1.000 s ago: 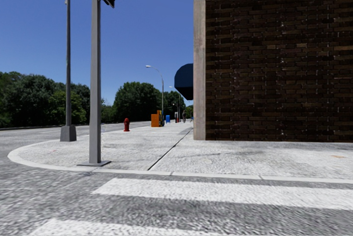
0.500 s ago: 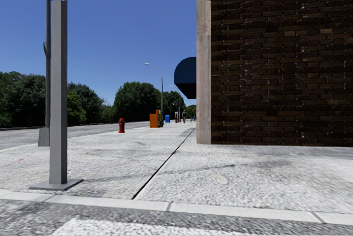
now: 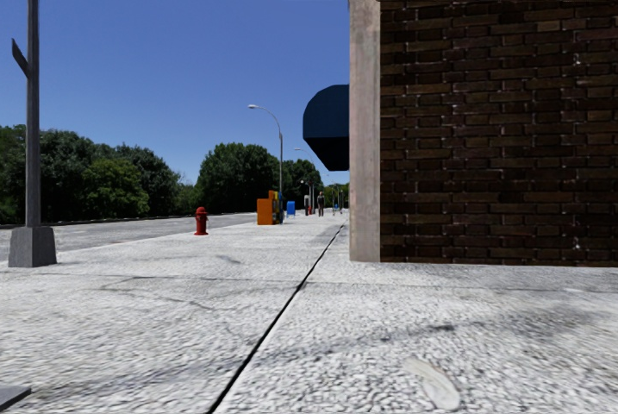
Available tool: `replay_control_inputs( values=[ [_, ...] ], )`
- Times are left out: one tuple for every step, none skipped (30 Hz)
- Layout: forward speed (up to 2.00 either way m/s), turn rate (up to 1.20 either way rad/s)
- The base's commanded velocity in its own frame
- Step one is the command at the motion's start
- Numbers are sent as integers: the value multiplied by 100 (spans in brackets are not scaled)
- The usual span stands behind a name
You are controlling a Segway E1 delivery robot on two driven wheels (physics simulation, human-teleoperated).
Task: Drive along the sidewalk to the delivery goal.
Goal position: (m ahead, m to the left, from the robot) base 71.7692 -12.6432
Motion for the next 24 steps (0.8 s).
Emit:
replay_control_inputs(
  values=[
    [106, 0],
    [106, 0],
    [106, 0],
    [106, 0],
    [106, 0],
    [106, 0],
    [106, 0],
    [106, 0],
    [106, 0],
    [106, 0],
    [106, 0],
    [106, 0],
    [106, 0],
    [106, 0],
    [106, 0],
    [106, 0],
    [106, 0],
    [108, 0],
    [110, 0],
    [110, 0],
    [119, 0],
    [122, 0],
    [123, 0],
    [124, 0]
  ],
)
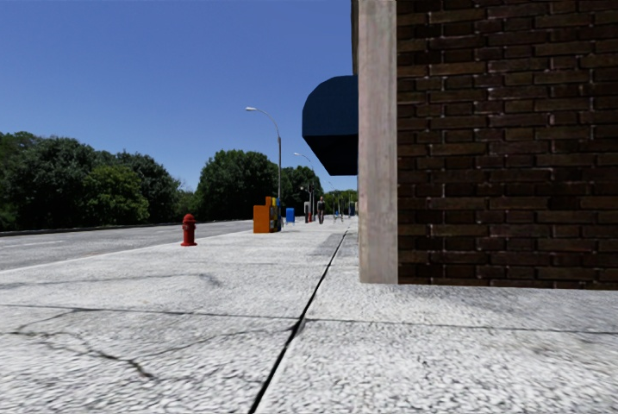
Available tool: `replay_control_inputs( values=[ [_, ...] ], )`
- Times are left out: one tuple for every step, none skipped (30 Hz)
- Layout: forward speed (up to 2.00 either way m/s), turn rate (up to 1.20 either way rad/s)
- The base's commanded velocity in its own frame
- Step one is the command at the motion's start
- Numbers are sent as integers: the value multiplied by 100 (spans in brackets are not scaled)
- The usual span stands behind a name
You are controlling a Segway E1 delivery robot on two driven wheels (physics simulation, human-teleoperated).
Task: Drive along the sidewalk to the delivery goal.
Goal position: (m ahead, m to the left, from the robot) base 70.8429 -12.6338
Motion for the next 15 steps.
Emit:
replay_control_inputs(
  values=[
    [124, 0],
    [124, 0],
    [124, 0],
    [125, 0],
    [125, 0],
    [126, 0],
    [126, 0],
    [126, 0],
    [126, 0],
    [126, 0],
    [126, 0],
    [126, 0],
    [126, 0],
    [126, 0],
    [126, 0]
  ],
)
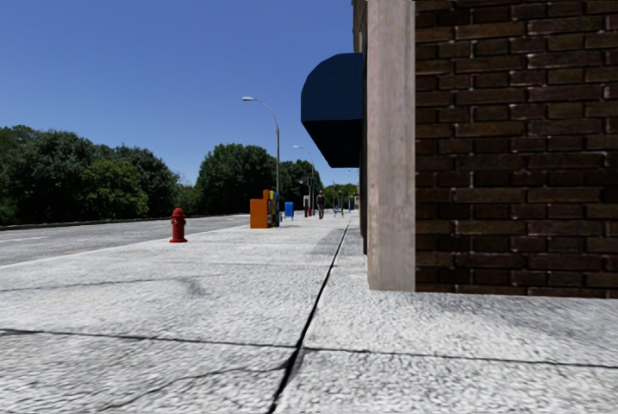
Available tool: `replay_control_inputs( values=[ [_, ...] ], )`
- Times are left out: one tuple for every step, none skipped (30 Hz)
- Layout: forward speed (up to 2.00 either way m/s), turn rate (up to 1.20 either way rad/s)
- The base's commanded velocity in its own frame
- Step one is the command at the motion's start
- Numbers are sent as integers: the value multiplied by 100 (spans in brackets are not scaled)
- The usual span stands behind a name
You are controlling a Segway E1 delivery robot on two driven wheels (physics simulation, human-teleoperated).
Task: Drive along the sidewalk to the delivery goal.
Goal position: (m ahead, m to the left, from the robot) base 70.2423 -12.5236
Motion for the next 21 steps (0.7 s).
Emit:
replay_control_inputs(
  values=[
    [126, 0],
    [126, 0],
    [126, 0],
    [126, 0],
    [126, 3],
    [126, 15],
    [126, 34],
    [126, 38],
    [126, 38],
    [127, 39],
    [144, 39],
    [200, 39],
    [200, 39],
    [200, 39],
    [200, 39],
    [200, 39],
    [200, 39],
    [200, 39],
    [200, 39],
    [200, 39],
    [200, 32]
  ],
)
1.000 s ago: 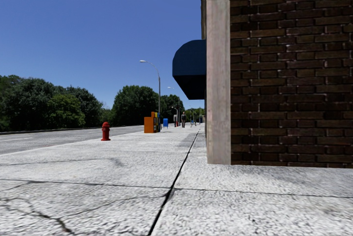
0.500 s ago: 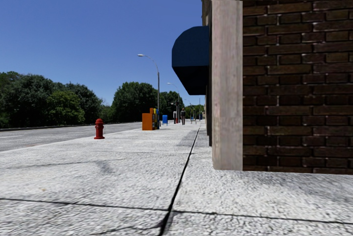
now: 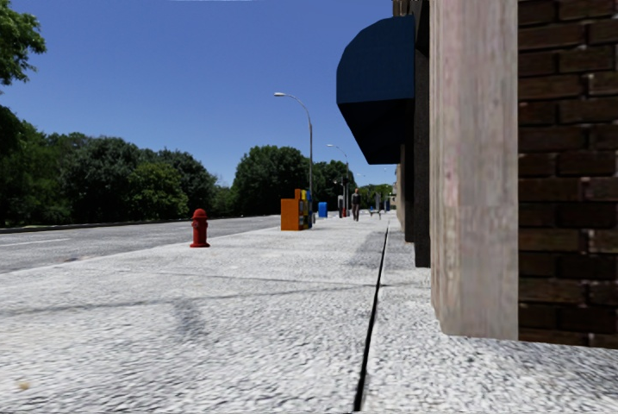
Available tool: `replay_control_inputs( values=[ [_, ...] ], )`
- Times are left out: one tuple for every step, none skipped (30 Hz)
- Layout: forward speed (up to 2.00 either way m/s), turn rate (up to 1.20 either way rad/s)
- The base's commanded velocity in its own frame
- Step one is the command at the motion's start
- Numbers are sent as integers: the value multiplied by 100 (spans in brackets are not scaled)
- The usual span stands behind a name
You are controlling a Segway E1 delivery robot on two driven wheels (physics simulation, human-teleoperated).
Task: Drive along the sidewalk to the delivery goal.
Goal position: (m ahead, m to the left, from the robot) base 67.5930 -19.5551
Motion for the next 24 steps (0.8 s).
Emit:
replay_control_inputs(
  values=[
    [200, 32],
    [200, 0],
    [200, 0],
    [200, 0],
    [200, 0],
    [200, 0],
    [200, 0],
    [200, 0],
    [200, 0],
    [200, 0],
    [200, 0],
    [200, 0],
    [200, -7],
    [200, -7],
    [200, -16],
    [200, -19],
    [200, -20],
    [200, -20],
    [200, -20],
    [200, -20],
    [200, -20],
    [200, -21],
    [200, -21],
    [200, -22]
  ],
)
